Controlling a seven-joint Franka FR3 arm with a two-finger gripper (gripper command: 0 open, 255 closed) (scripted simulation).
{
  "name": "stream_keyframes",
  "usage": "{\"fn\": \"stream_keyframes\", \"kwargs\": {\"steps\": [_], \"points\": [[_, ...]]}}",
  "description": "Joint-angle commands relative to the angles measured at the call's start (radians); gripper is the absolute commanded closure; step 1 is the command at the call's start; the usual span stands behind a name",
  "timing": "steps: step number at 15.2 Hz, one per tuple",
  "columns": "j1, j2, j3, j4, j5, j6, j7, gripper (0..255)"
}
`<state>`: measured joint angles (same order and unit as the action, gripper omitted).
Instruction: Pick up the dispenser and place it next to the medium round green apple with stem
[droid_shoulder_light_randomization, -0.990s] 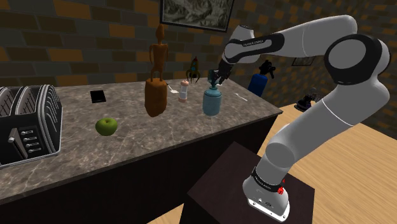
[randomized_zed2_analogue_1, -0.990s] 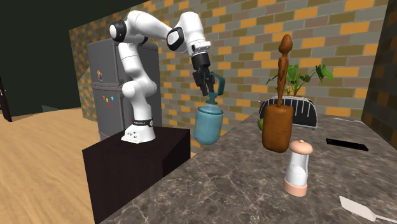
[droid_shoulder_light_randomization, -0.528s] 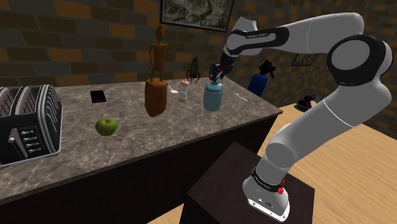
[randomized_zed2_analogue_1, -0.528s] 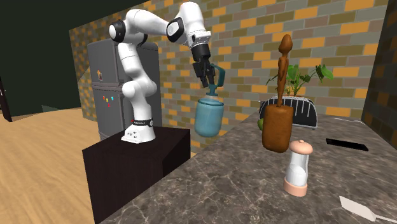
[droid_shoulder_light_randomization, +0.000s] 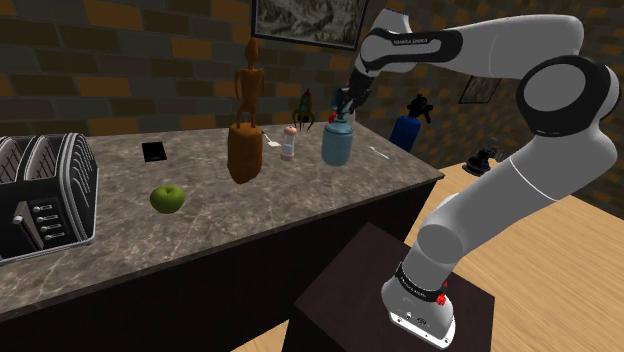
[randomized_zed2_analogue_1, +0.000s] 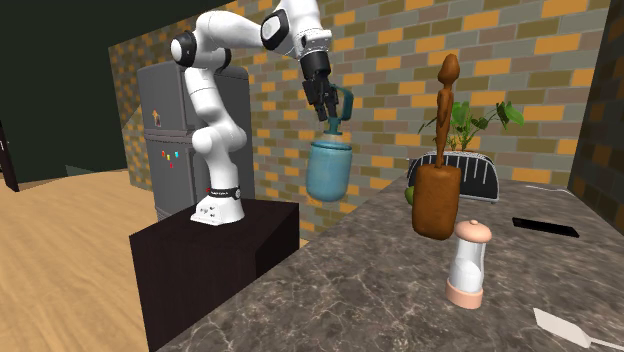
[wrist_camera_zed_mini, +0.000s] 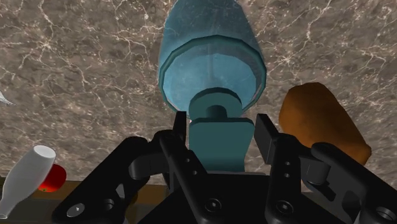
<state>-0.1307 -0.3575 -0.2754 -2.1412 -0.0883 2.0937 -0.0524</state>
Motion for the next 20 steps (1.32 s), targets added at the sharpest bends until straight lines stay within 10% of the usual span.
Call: {"fn": "stream_keyframes", "kwargs": {"steps": [1,20], "points": [[0.001,0.0,0.002,0.027,0.001,-0.026,0.0,255],[0.011,0.044,0.008,0.326,0.019,-0.281,-0.009,255]]}}
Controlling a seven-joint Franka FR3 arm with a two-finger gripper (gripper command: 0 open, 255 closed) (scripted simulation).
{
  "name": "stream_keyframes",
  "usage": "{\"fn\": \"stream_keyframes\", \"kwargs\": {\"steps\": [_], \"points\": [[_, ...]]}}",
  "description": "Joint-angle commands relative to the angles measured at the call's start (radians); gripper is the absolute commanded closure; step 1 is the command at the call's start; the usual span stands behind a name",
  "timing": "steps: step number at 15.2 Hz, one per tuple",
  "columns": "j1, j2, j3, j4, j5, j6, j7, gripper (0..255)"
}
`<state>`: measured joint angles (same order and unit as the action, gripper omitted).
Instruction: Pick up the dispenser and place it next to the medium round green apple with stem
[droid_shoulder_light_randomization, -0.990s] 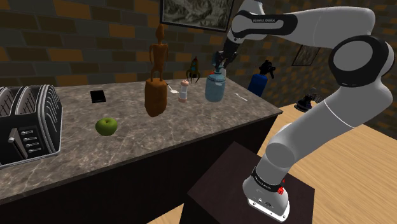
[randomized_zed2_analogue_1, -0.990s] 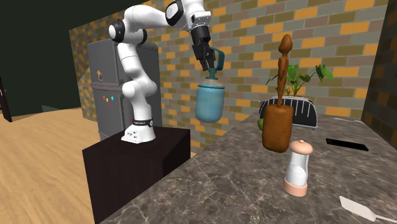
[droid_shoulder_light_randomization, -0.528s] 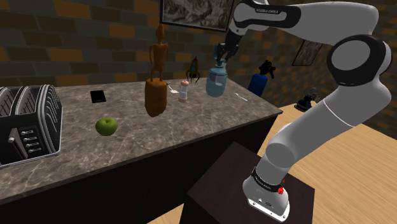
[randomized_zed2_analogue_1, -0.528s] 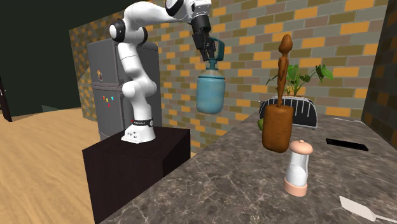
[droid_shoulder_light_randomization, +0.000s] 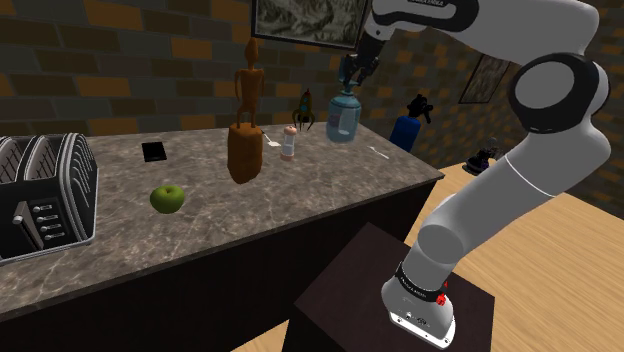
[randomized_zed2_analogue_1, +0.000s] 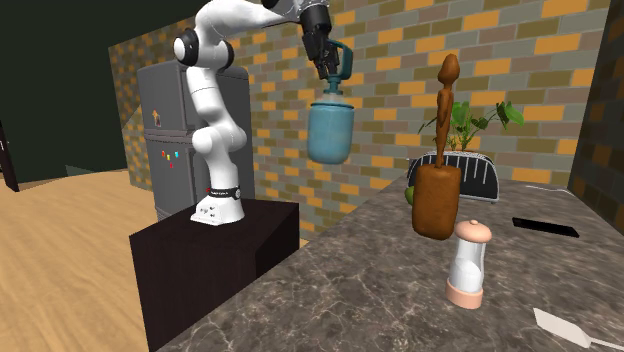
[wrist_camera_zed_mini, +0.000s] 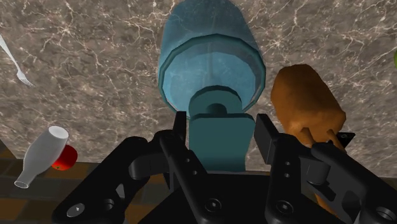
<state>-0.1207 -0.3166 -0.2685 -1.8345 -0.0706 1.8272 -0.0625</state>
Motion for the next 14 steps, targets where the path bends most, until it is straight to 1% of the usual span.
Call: {"fn": "stream_keyframes", "kwargs": {"steps": [1,14], "points": [[0.002,0.008,0.001,0.037,0.002,-0.029,0.0,255],[0.007,0.094,-0.007,0.308,0.026,-0.215,-0.016,255]]}}
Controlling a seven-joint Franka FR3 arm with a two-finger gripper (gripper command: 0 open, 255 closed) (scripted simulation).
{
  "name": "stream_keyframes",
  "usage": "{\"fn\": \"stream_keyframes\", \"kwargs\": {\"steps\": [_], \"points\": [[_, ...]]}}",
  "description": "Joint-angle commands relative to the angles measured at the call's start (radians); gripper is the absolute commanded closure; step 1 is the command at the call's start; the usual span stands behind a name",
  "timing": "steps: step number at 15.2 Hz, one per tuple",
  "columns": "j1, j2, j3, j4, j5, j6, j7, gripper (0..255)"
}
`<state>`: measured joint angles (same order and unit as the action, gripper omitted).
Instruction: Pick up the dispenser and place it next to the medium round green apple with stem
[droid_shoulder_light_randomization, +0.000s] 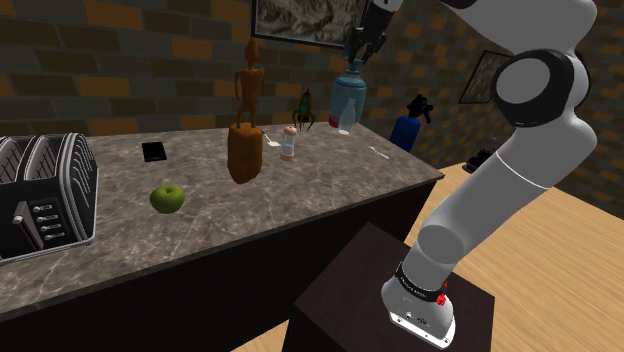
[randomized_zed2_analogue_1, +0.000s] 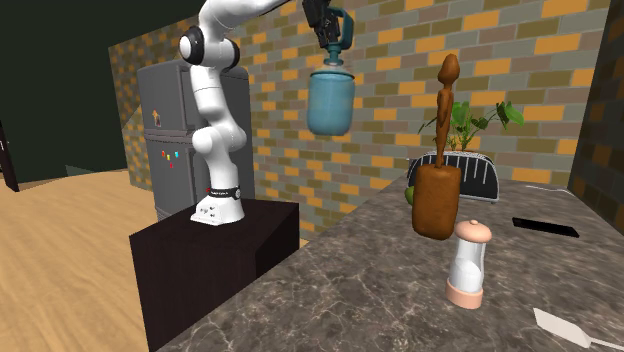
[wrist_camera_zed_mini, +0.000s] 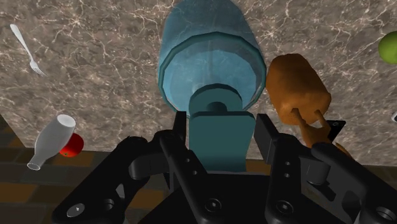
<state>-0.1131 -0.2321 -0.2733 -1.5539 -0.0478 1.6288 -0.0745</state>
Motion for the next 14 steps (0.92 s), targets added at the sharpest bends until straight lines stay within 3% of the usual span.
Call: {"fn": "stream_keyframes", "kwargs": {"steps": [1,3,14], "points": [[0.0,0.018,-0.004,0.051,0.005,-0.032,-0.005,255],[0.0,0.03,-0.006,0.083,0.009,-0.053,-0.008,255],[0.079,-0.024,0.163,-0.161,-0.039,0.126,0.251,255]]}}
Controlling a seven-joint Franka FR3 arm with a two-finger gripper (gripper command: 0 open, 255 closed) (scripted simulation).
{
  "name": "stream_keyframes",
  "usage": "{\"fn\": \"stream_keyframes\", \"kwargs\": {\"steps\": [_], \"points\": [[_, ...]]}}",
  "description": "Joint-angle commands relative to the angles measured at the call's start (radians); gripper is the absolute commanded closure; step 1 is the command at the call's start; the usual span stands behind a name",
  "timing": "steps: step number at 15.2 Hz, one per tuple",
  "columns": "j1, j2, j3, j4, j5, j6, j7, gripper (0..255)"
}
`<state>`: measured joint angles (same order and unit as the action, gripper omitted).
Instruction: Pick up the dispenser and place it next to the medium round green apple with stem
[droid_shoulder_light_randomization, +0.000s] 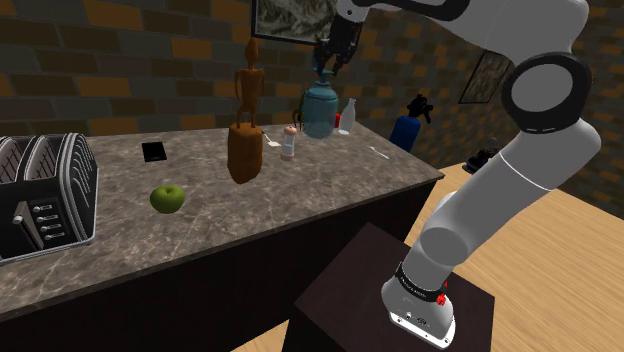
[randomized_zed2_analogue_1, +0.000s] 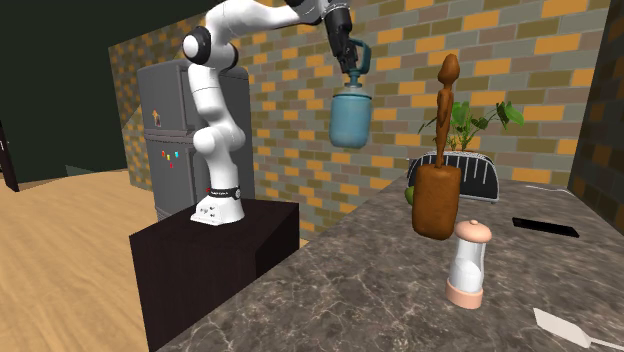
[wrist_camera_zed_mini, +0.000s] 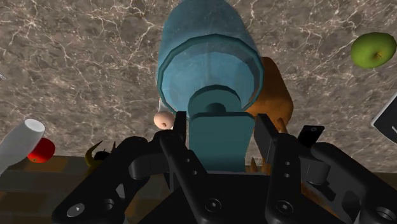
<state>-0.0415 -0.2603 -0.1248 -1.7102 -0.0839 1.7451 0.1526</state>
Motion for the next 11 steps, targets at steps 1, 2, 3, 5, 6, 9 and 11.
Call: {"fn": "stream_keyframes", "kwargs": {"steps": [1,2,3,5,6,9,11], "points": [[0.014,0.007,0.029,-0.018,-0.005,0.024,0.046,255],[0.021,0.011,0.042,-0.03,-0.008,0.038,0.069,255],[0.028,0.015,0.056,-0.041,-0.01,0.051,0.091,255],[0.042,0.028,0.083,-0.059,-0.016,0.078,0.135,255],[0.049,0.036,0.096,-0.066,-0.018,0.091,0.157,255],[0.069,0.066,0.135,-0.08,-0.028,0.128,0.223,255],[0.084,0.091,0.16,-0.083,-0.037,0.152,0.267,255]]}}
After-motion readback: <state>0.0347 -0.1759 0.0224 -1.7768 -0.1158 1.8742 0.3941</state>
